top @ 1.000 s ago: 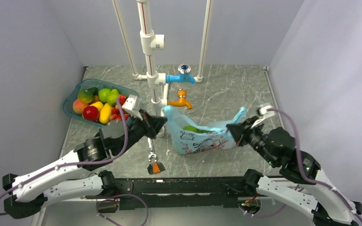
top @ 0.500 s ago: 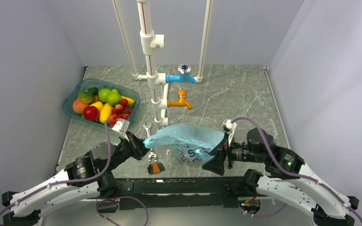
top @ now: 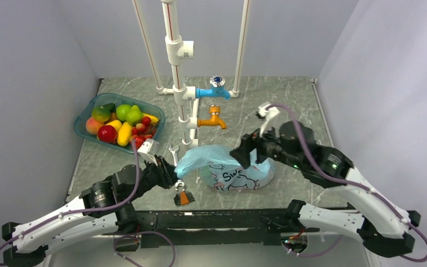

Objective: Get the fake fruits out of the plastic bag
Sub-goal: Adjust the plastic bag at the center of the board.

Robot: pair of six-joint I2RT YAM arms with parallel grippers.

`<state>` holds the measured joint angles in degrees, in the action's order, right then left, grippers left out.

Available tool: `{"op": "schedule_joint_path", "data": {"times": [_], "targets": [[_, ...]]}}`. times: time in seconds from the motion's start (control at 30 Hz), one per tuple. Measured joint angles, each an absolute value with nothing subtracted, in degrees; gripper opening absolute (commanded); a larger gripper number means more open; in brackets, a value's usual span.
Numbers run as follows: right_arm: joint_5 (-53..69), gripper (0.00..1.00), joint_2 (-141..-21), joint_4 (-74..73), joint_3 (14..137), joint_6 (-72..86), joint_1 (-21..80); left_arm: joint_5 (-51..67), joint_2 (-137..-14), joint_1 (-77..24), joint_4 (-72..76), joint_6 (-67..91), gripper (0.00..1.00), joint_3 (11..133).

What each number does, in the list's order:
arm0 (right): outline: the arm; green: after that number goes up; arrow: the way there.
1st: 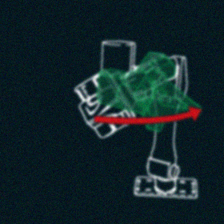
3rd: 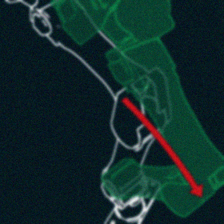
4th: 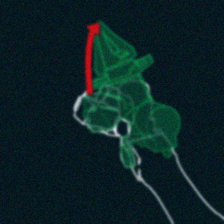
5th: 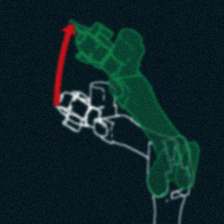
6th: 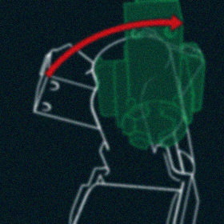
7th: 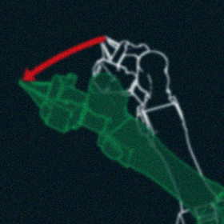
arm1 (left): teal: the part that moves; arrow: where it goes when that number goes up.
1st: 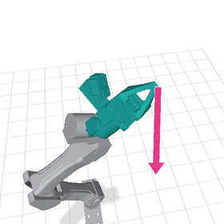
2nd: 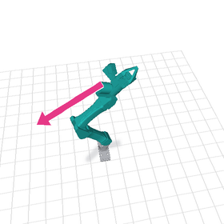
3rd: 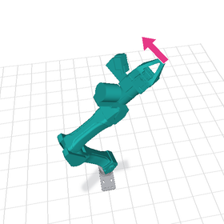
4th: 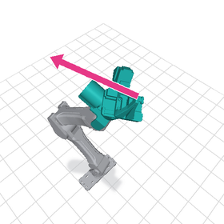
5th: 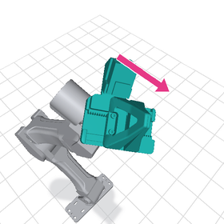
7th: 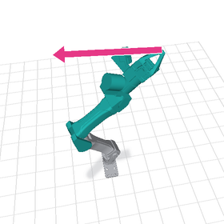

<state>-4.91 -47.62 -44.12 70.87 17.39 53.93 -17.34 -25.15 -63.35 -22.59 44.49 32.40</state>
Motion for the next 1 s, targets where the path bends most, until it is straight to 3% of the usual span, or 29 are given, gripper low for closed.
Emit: {"op": "schedule_joint_path", "data": {"times": [0.07, 0.13, 0.23, 0.5, 0.77, 0.83, 1.0], "targets": [[-3.14, 0.64, -50.72, -43.31, 70.17, 17.10, 53.93, -16.86, -25.23, -63.35, -22.85, 43.97, 0.72, 32.95], [-0.60, 0.49, -52.23, -42.52, 68.07, 17.19, 53.93, -16.12, -25.17, -63.35, -23.24, 43.31, 0.90, 33.65], [3.33, 0.35, -51.62, -41.30, 62.98, 18.37, 53.93, -14.52, -25.26, -63.35, -24.16, 41.67, 0.99, 35.51], [10.92, 0.26, -44.88, -34.06, 47.05, 26.20, 54.00, -10.04, -30.79, -63.35, -23.11, 35.90, 0.99, 44.58], [13.61, 0.18, -44.51, -27.22, 38.68, 34.20, 54.72, -10.46, -45.50, -63.37, -17.26, 37.19, 0.98, 43.70], [13.58, 0.18, -44.38, -26.83, 38.44, 35.27, 56.21, -13.15, -46.92, -63.42, -18.35, 38.22, 0.91, 43.55], [13.02, 0.20, -41.93, -26.20, 35.94, 36.82, 59.55, -19.86, -45.80, -63.42, -18.70, 39.90, 0.53, 43.42]]}}
